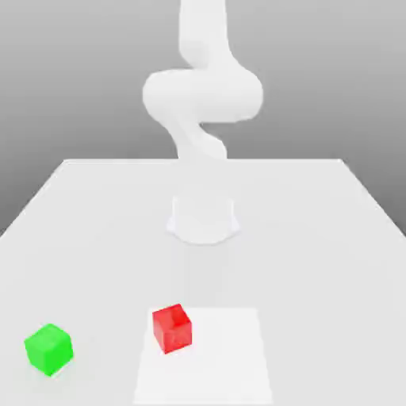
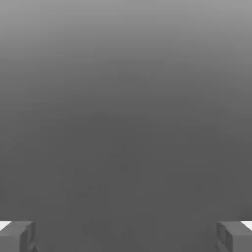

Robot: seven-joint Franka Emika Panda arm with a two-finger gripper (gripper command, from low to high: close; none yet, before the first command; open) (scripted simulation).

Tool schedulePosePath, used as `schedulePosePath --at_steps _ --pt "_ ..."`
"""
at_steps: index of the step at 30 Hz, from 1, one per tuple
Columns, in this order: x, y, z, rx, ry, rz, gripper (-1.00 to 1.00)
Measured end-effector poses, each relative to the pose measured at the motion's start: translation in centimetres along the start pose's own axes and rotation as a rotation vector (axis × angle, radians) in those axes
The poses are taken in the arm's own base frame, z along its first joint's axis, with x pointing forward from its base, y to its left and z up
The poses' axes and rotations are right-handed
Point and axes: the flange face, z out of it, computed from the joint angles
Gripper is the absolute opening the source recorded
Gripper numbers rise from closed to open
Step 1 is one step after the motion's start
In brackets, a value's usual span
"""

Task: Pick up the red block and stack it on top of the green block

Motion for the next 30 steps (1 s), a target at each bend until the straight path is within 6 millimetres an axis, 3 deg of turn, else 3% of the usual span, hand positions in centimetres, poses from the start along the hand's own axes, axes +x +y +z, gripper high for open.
schedulePosePath --at_steps 3,6,10,14,18,20,30 --pt "-0.5 2.6 7.9 -0.045 -0.115 -0.048 0.00" --pt "-2.3 5.5 14.9 -0.095 -0.218 -0.100 0.00" --pt "-6.2 10.0 23.0 -0.172 -0.345 -0.178 0.00" --pt "-11.4 15.9 29.5 -0.269 -0.468 -0.274 0.00" --pt "-16.1 22.3 33.0 -0.373 -0.565 -0.368 0.00" --pt "-17.2 24.3 33.9 -0.403 -0.585 -0.392 0.00" --pt "-19.9 26.7 37.9 -0.409 -0.592 -0.417 0.00"
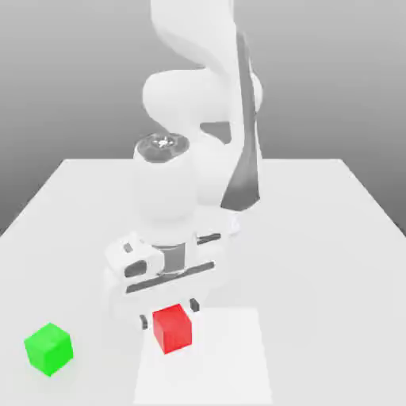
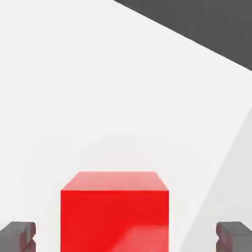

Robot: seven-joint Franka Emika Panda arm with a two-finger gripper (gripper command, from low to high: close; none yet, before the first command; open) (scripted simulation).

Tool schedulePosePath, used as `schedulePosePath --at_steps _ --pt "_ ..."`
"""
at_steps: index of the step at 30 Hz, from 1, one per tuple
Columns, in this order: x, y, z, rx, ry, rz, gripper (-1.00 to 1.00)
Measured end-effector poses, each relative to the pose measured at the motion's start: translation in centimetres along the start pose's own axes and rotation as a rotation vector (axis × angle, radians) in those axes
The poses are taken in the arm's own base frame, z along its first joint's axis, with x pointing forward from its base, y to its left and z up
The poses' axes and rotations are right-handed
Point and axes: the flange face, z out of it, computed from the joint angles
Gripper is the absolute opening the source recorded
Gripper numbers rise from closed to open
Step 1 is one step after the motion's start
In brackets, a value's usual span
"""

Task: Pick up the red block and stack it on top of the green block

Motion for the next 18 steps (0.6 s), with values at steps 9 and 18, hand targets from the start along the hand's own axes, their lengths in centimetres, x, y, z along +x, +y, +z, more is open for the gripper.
schedulePosePath --at_steps 9,18 --pt "-0.3 0.0 1.3 0.002 -0.007 0.003 -1.00" --pt "0.1 0.0 -3.4 0.000 0.002 0.000 -1.00"
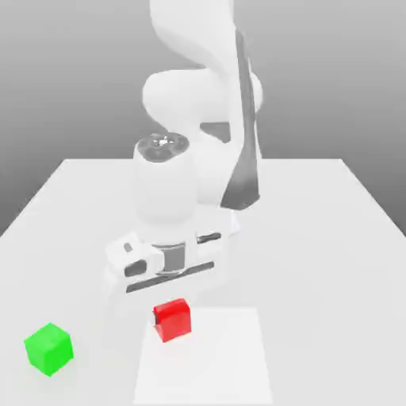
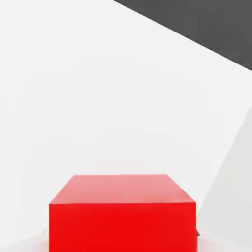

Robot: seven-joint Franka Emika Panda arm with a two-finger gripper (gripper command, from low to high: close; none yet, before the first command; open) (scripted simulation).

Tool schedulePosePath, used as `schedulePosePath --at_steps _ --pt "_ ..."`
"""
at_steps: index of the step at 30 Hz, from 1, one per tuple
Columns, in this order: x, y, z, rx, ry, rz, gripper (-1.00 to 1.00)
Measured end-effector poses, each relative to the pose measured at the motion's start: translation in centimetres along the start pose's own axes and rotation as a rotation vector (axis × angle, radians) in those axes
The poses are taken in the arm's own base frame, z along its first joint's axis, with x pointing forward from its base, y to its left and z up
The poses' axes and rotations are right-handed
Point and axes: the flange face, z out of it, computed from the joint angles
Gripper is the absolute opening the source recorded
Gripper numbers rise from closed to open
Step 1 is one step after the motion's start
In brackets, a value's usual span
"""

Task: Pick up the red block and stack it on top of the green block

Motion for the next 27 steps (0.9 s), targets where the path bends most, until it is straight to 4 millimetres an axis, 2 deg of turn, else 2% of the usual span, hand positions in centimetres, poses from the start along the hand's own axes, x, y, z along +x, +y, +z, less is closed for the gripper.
schedulePosePath --at_steps 3,5,10,15,17,21,22,27 --pt "-0.3 0.1 -1.3 0.002 -0.007 0.004 -1.00" --pt "0.6 1.0 -1.9 0.001 -0.011 0.003 -1.00" --pt "4.8 8.7 -3.2 -0.004 -0.017 0.058 -1.00" --pt "7.9 15.8 -4.8 0.002 -0.014 0.064 -1.00" --pt "8.5 17.3 -4.4 0.003 -0.010 0.059 -1.00" --pt "8.8 17.7 -0.6 0.003 -0.008 0.056 -1.00" --pt "8.7 17.7 0.5 0.004 -0.010 0.057 1.00" --pt "8.7 17.7 0.5 0.004 -0.010 0.057 1.00"
